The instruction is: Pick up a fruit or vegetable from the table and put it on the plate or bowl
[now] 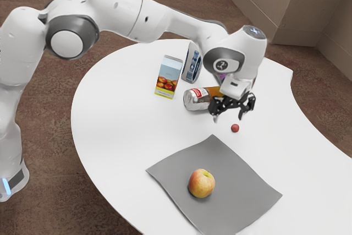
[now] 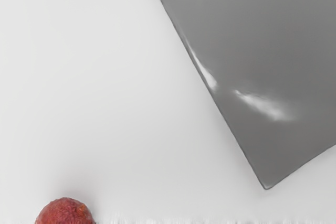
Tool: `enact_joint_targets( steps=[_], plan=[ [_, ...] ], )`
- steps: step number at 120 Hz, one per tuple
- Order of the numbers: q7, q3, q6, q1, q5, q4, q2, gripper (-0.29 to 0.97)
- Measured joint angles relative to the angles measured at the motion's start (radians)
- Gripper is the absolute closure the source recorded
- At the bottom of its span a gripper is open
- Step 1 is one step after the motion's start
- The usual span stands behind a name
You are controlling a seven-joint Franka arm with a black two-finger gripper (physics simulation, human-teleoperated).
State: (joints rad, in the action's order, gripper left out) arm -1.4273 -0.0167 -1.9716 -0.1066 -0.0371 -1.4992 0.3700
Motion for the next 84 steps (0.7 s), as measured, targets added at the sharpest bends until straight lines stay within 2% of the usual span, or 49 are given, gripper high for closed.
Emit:
enact_joint_targets(
  steps=[26, 84],
  plan=[
    [-0.013, -0.009, -0.016, 0.011, 0.027, 0.010, 0.029, 0.00],
    [-0.030, -0.017, -0.033, 0.033, 0.032, 0.087, 0.107, 0.00]
  ],
)
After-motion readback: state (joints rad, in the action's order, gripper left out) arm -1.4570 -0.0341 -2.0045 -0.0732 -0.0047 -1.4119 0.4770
